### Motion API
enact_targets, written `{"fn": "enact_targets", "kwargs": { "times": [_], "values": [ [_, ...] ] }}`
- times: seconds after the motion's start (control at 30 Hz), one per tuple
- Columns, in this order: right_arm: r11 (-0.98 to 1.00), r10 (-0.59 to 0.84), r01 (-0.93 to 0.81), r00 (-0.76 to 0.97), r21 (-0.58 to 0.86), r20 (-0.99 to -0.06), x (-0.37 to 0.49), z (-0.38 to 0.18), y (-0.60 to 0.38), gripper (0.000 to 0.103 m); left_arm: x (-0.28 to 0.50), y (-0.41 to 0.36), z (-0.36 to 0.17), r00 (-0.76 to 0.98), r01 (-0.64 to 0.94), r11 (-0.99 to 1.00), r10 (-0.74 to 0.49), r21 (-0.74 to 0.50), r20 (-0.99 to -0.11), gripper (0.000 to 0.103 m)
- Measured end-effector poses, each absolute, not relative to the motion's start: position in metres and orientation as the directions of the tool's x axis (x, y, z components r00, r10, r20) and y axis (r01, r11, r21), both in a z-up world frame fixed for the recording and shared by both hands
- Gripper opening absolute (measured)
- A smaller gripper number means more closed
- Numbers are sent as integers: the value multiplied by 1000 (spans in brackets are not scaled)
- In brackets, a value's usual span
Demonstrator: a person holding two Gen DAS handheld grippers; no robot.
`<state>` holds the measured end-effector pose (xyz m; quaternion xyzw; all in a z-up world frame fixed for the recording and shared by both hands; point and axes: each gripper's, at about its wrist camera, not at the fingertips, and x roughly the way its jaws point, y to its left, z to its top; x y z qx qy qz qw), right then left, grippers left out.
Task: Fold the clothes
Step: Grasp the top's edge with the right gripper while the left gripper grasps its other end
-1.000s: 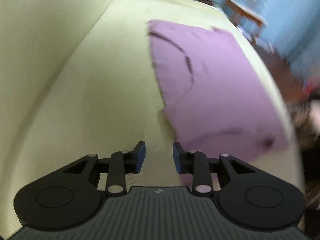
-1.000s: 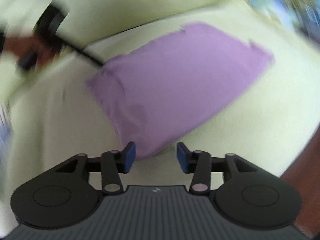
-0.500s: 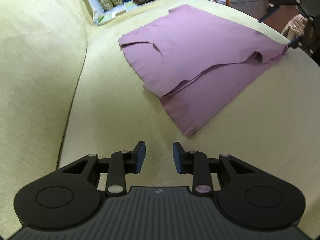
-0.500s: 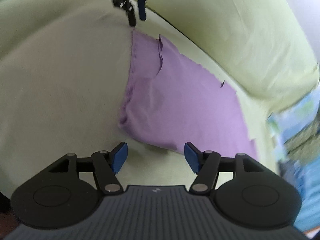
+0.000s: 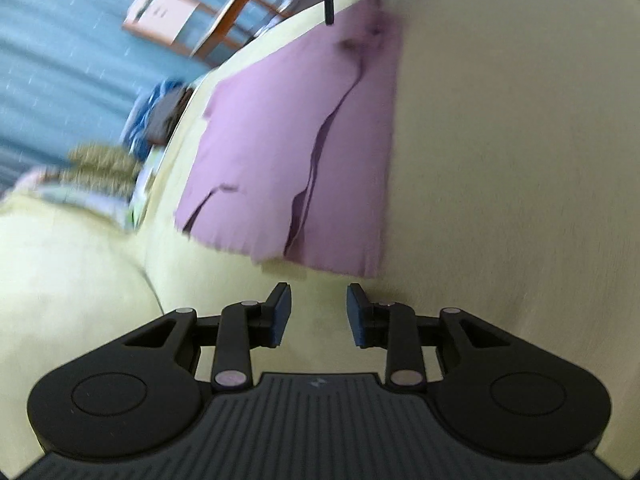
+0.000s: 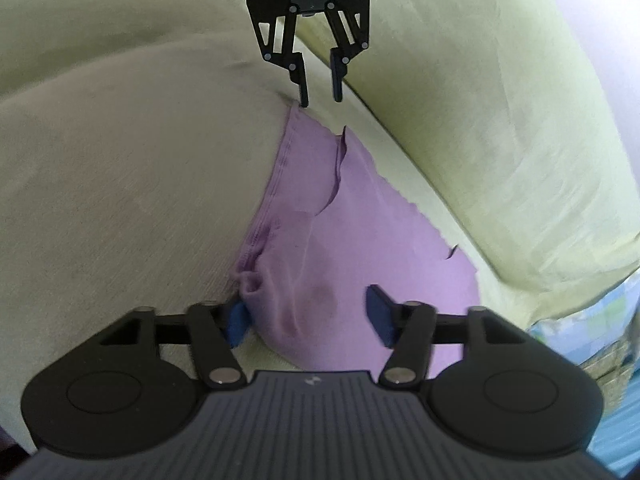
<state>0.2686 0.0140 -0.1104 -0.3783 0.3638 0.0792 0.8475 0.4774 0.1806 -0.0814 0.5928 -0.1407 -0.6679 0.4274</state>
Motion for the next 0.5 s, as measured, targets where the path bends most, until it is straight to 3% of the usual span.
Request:
{"fn": "enact_targets", "kwargs": {
  "times": [0.03,0.23,0.5],
  "values": [
    [718,-131,-408,716,-564,-685,270,-107,12,7,479,179,-81,56,397,-602,-738,693,-673,41],
    [768,-113,-362,735,-528,-669,272,-78,5,5,492,170,-83,-15,320,-624,-756,713,-655,58],
    [795,-137,-307,750,-523,-648,278,-55,0,4,511,163,-87,-154,64,-696,-715,715,-682,58]
  ]
}}
